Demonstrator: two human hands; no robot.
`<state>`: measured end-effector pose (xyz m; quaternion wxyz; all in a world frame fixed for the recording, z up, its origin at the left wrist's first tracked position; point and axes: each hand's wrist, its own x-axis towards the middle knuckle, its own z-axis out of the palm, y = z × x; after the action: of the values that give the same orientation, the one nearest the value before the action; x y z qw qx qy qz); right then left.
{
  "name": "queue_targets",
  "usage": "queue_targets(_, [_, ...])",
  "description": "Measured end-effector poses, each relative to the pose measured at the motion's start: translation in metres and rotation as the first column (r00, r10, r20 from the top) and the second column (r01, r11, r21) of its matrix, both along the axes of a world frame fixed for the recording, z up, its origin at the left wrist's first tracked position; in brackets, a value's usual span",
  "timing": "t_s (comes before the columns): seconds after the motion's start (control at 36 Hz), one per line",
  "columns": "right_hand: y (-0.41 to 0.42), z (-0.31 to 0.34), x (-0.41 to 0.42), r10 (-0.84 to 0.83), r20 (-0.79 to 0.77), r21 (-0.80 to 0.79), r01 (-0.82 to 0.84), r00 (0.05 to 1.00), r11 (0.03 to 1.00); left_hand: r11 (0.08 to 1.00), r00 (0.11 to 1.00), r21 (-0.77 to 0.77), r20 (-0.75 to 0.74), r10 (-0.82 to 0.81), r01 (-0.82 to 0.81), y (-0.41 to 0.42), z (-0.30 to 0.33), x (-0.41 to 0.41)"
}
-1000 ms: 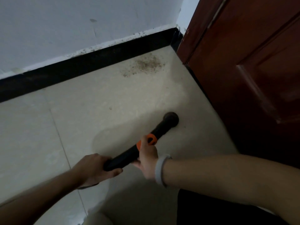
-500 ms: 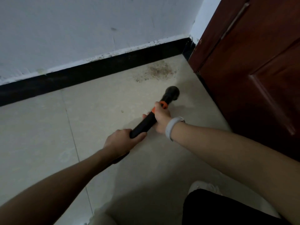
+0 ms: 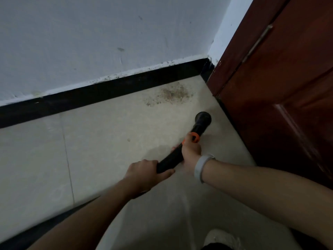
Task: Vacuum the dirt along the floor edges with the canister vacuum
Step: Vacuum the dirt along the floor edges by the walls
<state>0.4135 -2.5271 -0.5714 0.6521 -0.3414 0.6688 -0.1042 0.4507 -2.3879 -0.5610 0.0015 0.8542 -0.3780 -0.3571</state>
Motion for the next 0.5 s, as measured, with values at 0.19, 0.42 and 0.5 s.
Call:
queue_targets(0.19, [-0.028, 0.006, 0.028, 0.133, 0.111, -0.034, -0.13, 0.985, 0.991, 0.979, 0.98, -0.062, 0.0, 0.197, -0.196, -0.029, -0.009, 0.009])
queue_targets(0.42, [0.017, -0.007, 0.035, 0.258, 0.164, 0.03, -0.266, 0.952, 0.964, 0.957, 0.957, -0.083, 0.06, 0.283, -0.278, 0.026, -0.015, 0.001])
queue_targets(0.5, [0.034, -0.008, 0.044, 0.359, 0.184, 0.001, -0.366, 0.915, 0.931, 0.933, 0.931, -0.104, 0.087, 0.355, -0.345, 0.045, -0.018, 0.0])
